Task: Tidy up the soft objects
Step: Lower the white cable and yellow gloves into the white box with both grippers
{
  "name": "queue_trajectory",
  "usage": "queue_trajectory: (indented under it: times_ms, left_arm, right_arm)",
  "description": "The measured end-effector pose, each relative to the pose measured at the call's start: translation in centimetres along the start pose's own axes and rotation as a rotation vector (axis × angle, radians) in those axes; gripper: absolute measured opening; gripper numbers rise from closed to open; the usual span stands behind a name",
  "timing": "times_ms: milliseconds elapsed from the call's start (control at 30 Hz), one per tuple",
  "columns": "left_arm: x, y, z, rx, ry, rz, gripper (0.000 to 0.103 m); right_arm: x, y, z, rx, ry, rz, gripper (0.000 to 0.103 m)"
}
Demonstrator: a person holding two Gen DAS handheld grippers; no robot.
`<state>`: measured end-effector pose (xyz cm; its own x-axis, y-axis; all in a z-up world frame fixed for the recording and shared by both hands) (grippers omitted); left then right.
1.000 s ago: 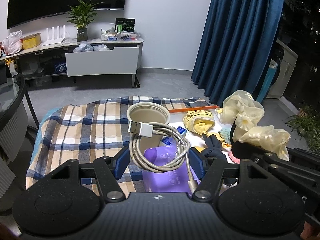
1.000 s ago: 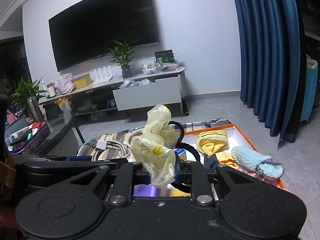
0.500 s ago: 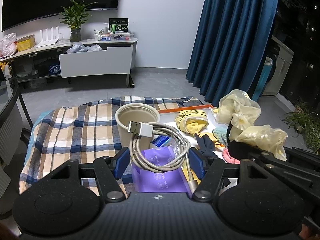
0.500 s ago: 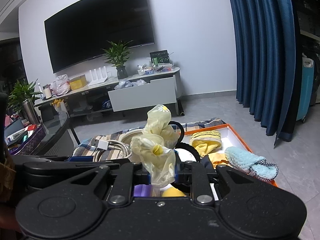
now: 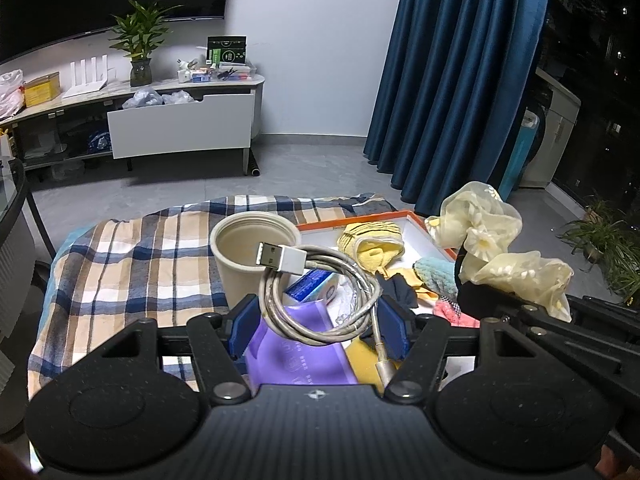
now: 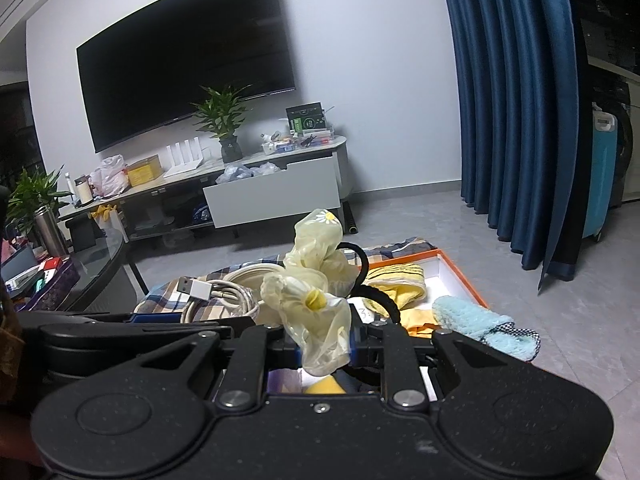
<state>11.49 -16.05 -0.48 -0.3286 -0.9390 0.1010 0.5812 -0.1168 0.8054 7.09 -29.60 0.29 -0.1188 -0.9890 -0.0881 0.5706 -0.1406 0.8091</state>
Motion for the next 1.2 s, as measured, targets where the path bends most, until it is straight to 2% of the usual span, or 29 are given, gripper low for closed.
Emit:
queue_trajectory:
  times_ms: [1200]
  left_arm:
    - [3.8, 0.5, -2.5, -0.033, -0.076, -0.032, 0.066]
  right_arm:
    - [4.6, 0.4, 0.1, 0.019, -0.094, -0.053, 0.025]
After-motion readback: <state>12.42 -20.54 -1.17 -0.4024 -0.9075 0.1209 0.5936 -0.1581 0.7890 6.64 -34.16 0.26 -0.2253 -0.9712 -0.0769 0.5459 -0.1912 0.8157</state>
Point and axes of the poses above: each gripper's, at about its wrist camera, not at the fingertips, and z roughly against the way its jaws point, x to its right, y to its top, the point moved 5 cm from there along -z, roughly the way its jaws point, and after that the axes turned 2 degrees about x, right-handed, at the moved point
